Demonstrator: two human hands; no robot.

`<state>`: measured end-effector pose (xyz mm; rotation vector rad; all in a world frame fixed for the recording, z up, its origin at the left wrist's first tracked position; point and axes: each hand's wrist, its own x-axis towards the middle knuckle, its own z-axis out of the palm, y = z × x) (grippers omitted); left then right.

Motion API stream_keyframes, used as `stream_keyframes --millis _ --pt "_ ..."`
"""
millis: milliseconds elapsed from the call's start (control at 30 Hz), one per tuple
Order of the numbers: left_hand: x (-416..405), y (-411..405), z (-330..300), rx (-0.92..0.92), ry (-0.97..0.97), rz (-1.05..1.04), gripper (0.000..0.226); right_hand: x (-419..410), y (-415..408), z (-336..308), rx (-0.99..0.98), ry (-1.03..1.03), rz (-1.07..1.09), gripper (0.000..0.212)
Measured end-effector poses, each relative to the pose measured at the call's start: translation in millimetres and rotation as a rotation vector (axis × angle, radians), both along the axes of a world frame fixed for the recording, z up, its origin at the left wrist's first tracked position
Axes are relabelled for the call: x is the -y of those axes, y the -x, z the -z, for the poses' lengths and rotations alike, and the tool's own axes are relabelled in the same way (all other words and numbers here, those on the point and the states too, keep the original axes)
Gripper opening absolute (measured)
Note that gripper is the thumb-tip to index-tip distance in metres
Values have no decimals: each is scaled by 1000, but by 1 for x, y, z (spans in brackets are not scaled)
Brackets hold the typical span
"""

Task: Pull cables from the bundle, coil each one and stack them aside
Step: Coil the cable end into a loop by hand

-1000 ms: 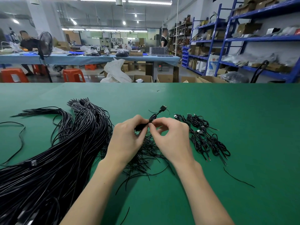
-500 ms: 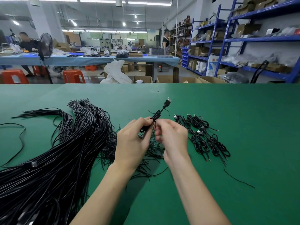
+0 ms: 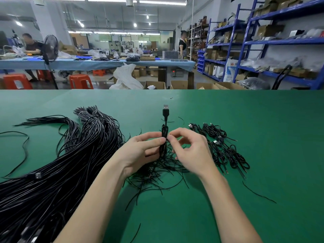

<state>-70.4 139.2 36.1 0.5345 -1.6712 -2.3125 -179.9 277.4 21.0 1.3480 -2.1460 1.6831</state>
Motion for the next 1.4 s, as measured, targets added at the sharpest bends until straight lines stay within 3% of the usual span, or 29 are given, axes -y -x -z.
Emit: stream_keyframes --millis 67,133,200,300,367,433,533,633,700,767,867,933,1000,1033,1167,1233,1300,1400 --pt "0 0 0 16 17 -21 50 -1 0 -3 -3 -69 48 18" --pt "-1 2 0 7 17 -54 50 2 -2 -7 157 -122 40 24" --pt "-2 2 -1 -24 13 -61 46 4 -5 -11 597 -67 -74 27" --pt "-2 1 -2 -53 5 -62 44 3 -9 -14 1456 85 -318 22" --pt "-1 0 -4 -62 -39 -71 45 4 -12 -13 1665 173 -447 14" --pt "0 0 -6 -72 -121 -94 44 6 -11 -12 1451 88 -427 16" --pt "5 -1 -5 -65 -234 -143 44 2 -7 -13 740 -38 -195 14" --pt "6 0 -2 -39 -353 -137 38 -5 -2 -10 256 -50 -144 27" --pt "6 0 1 -38 -411 -114 23 -4 -3 -8 44 -99 -84 21" --pt "6 0 4 -37 -445 -94 11 -2 -5 -7 -48 -78 -42 13" --pt "5 0 6 -39 -460 -79 12 -2 -5 -7 -71 6 -27 4" --pt "2 1 6 -39 -453 -95 25 0 -6 -6 -34 47 3 5" --pt "-1 3 6 -58 -402 -127 38 5 -9 -7 156 40 6 10" --pt "-2 4 7 -81 -358 -134 42 7 -10 -9 362 52 -31 12" --pt "-4 2 4 -176 -219 -91 40 7 -13 -14 1526 182 -387 6" --pt "-1 0 3 -179 -205 -88 40 8 -17 -12 1736 263 -507 9" --pt "3 1 3 -137 -230 -116 43 10 -19 -10 1564 212 -473 5" --pt "5 2 4 -70 -351 -166 40 13 -16 -8 952 125 -235 13"
